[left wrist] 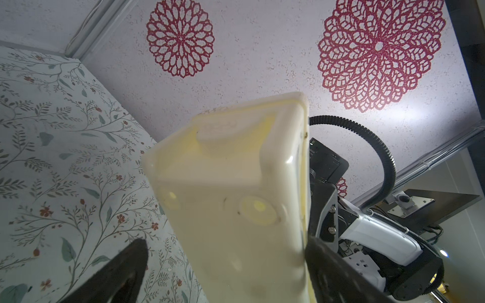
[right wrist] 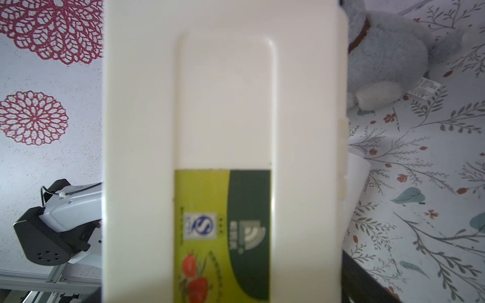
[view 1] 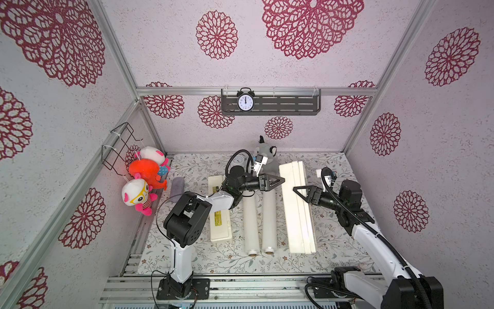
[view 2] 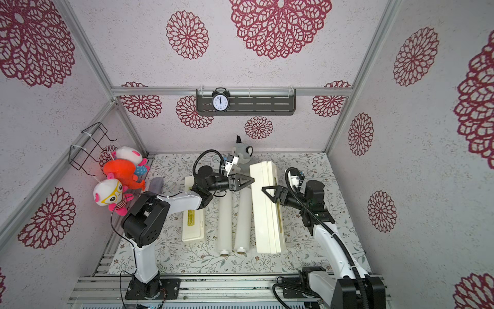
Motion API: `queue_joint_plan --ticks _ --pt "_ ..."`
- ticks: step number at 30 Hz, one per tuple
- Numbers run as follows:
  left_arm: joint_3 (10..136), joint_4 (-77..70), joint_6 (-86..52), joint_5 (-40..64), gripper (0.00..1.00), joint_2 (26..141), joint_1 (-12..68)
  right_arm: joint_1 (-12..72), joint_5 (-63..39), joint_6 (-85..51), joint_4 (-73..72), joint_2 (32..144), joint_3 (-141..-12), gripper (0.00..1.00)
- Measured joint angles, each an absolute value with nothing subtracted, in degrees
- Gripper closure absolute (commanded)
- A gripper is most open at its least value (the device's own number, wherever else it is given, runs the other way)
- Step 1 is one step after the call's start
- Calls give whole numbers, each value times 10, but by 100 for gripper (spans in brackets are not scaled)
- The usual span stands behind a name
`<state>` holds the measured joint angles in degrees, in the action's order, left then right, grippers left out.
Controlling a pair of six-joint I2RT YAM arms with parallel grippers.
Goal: Put plastic wrap rolls into dispensers
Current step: Open the lid of the plastic wrap cutting box.
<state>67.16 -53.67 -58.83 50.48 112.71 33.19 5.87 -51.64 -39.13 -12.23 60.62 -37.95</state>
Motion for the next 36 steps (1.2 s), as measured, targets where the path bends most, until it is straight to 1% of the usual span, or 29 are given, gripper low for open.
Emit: queue_joint_plan --ticks 12,19,25,32,36 --pt "698 -552 -610 500 2 1125 331 82 -533 -437 -215 627 -372 17" --pt "716 -655 -691 519 2 1155 325 84 -559 -492 -298 639 -362 19" --pt "716 -688 -721 535 2 1156 322 87 -579 -525 -346 643 -353 19" --pt "729 -742 -769 550 2 1180 317 97 -583 -534 -366 660 -353 20" --pt "729 -719 -759 550 2 1181 312 104 -575 -490 -298 670 -378 21"
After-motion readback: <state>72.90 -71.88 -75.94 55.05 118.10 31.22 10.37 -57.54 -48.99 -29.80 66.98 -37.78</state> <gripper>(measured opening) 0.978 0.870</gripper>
